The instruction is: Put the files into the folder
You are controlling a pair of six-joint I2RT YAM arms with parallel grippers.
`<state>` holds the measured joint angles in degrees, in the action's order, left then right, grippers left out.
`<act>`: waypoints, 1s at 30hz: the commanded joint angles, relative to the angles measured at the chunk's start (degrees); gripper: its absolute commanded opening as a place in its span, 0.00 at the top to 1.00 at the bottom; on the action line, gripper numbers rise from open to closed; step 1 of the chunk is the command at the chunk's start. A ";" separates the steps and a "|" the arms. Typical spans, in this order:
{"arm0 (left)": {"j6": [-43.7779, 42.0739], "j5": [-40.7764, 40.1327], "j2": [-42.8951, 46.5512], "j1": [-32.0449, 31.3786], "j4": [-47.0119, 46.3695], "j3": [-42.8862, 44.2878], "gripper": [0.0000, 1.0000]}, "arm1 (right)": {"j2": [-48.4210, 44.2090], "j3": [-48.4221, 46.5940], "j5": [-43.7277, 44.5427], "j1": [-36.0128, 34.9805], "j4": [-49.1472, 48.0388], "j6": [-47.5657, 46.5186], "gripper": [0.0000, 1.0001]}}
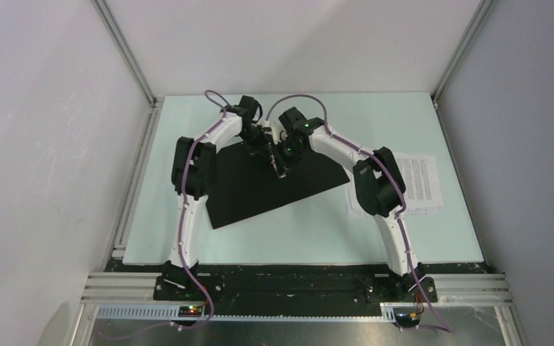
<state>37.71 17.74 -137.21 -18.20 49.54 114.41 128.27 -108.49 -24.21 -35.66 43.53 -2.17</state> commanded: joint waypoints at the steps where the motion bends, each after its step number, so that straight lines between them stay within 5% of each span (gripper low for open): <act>1: 2.10 0.05 -1.32 -0.28 -0.52 -2.73 1.00 | 0.17 -2.69 6.19 -1.52 -5.30 -4.26 0.86; 18: 5.53 1.96 -1.66 -0.02 -0.60 -5.03 1.00 | -0.05 2.91 14.39 -5.36 -10.74 -8.38 0.94; 30: 5.96 2.21 -1.66 0.06 -0.68 -5.14 1.00 | 1.74 2.50 17.31 -5.86 -10.49 -7.37 0.85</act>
<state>42.65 21.39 -136.73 -16.84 47.33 111.79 129.40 -105.36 -9.39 -41.43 34.52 -9.23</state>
